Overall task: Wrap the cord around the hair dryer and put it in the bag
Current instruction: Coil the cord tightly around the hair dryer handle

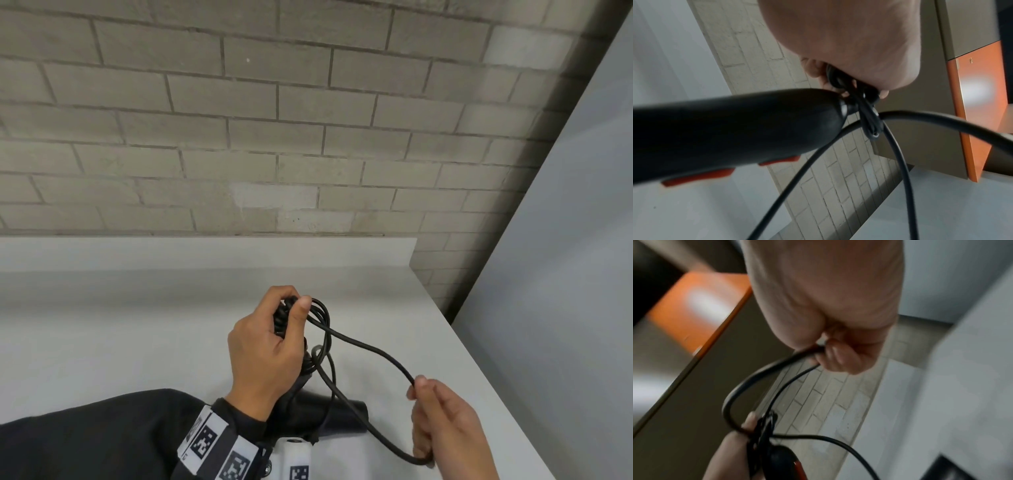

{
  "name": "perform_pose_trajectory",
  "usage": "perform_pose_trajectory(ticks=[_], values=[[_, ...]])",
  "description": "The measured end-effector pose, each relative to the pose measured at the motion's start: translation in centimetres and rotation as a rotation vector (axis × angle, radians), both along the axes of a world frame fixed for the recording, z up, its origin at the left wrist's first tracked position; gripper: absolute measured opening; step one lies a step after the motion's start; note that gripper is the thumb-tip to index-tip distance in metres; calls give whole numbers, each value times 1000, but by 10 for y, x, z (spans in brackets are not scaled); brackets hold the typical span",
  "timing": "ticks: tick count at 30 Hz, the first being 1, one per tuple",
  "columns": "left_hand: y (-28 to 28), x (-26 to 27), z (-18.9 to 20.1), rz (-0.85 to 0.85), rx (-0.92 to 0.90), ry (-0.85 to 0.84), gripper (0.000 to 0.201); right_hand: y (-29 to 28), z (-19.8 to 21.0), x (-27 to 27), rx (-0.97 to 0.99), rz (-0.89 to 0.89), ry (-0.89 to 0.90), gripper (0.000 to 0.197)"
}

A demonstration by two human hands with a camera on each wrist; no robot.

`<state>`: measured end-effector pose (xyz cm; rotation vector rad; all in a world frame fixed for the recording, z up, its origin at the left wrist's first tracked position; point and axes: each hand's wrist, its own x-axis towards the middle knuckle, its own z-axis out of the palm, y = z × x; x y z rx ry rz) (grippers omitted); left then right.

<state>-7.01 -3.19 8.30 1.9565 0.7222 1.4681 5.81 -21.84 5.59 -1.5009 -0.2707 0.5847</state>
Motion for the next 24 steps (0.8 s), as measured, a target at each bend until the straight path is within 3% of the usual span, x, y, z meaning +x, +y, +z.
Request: perform_pose_trajectory(ticks=[2,4,6,8,10,13,16,20,24], values=[[0,-1,0,5,-3,-16,26,4,2,-9,-131,-67,-344,8],[-2,-2,0,12,3,-11,25,8,5,-20,-172,-180,-625,25],[-3,-3,0,27,11,5,24,12,25,-38,-28,-273,-883,16],[-4,-3,0,34,19,12,24,15,44,-57,130,-171,-985,9],[-4,-3,1,45,25,13,24,22,53,-69,163,55,-848,17],[-6,-3,1,79,23,9,26,40,44,-77,8,400,-557,32],[-7,-3,2,93,18,7,26,53,40,-84,-20,560,-334,17],[1,-10,3,105,13,12,26,37,38,-75,8,682,-433,8],[20,-17,3,128,-22,6,29,5,38,-61,-187,661,-509,16]])
